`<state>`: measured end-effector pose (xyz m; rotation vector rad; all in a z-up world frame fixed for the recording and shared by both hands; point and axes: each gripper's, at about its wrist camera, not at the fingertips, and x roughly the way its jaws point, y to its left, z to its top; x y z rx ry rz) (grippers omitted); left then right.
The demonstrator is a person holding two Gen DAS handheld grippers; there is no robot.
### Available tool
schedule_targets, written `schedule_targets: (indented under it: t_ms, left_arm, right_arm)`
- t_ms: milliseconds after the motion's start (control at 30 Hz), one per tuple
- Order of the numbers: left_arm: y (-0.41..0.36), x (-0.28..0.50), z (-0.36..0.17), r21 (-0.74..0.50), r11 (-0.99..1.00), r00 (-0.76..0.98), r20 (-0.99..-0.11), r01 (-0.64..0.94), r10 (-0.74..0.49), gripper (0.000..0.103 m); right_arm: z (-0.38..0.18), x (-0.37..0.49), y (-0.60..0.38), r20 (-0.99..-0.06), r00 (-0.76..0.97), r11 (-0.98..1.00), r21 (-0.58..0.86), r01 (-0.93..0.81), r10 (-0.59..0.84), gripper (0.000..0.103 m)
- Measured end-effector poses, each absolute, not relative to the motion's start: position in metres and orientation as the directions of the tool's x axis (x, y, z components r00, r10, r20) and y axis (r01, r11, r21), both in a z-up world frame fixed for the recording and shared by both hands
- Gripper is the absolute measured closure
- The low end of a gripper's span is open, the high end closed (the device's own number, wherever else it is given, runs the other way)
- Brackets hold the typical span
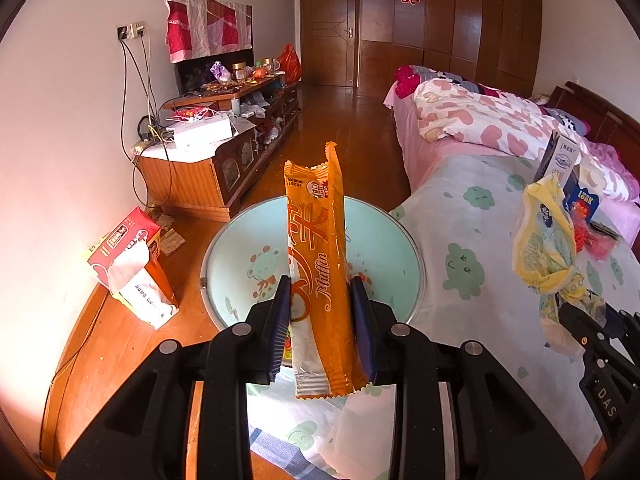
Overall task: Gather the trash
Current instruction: 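Carry the orange wrapper and yellow-blue bag over the teal bin with both grippers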
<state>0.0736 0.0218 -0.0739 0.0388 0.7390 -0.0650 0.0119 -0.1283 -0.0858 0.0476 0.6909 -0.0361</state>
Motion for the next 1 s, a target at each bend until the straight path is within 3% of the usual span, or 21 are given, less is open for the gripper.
schedule_targets:
  t_ms: [1000]
  left_arm:
    - [0.056, 0.102, -0.080, -0.013, 1.000, 0.720, -0.694, 0.002, -0.011, 0.073]
  right_arm:
    - [-0.082, 0.048, -0.070, -0.667, 0.743, 0.998, 0.037, -0.051, 0.062, 0.071]
